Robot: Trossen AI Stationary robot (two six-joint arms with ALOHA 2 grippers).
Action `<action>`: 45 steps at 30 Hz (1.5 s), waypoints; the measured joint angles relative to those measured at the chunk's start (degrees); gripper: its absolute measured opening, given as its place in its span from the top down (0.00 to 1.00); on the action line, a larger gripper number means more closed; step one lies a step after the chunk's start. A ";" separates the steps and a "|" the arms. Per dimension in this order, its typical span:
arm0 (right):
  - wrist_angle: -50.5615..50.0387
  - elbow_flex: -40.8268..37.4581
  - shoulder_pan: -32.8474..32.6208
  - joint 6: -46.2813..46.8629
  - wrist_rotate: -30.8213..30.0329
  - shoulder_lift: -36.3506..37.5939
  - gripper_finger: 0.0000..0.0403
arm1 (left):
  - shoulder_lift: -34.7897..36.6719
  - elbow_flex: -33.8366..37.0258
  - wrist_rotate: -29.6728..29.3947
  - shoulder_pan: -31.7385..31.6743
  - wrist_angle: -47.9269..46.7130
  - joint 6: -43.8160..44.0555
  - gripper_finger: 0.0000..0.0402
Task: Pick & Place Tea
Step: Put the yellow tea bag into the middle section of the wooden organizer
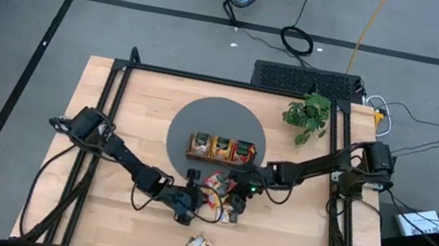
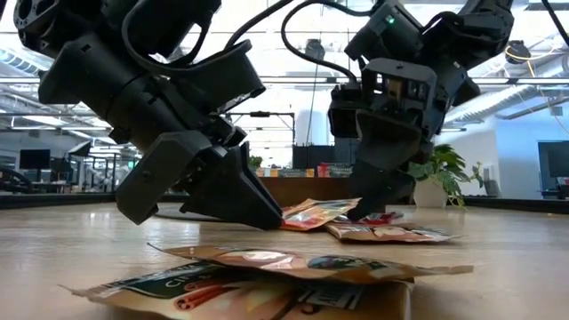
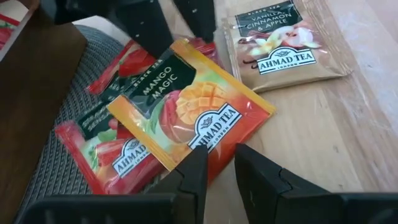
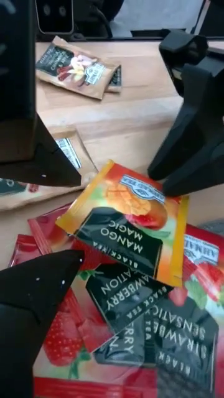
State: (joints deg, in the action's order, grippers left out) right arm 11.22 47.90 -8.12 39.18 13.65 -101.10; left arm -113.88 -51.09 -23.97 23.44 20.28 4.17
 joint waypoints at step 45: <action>-5.45 1.12 1.06 -16.84 2.36 14.09 1.00 | 6.13 0.20 0.59 3.72 -5.00 2.28 0.78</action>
State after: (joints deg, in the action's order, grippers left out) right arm 5.77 49.02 -7.05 22.34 16.01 -87.01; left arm -107.75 -50.89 -23.38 27.17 15.28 6.45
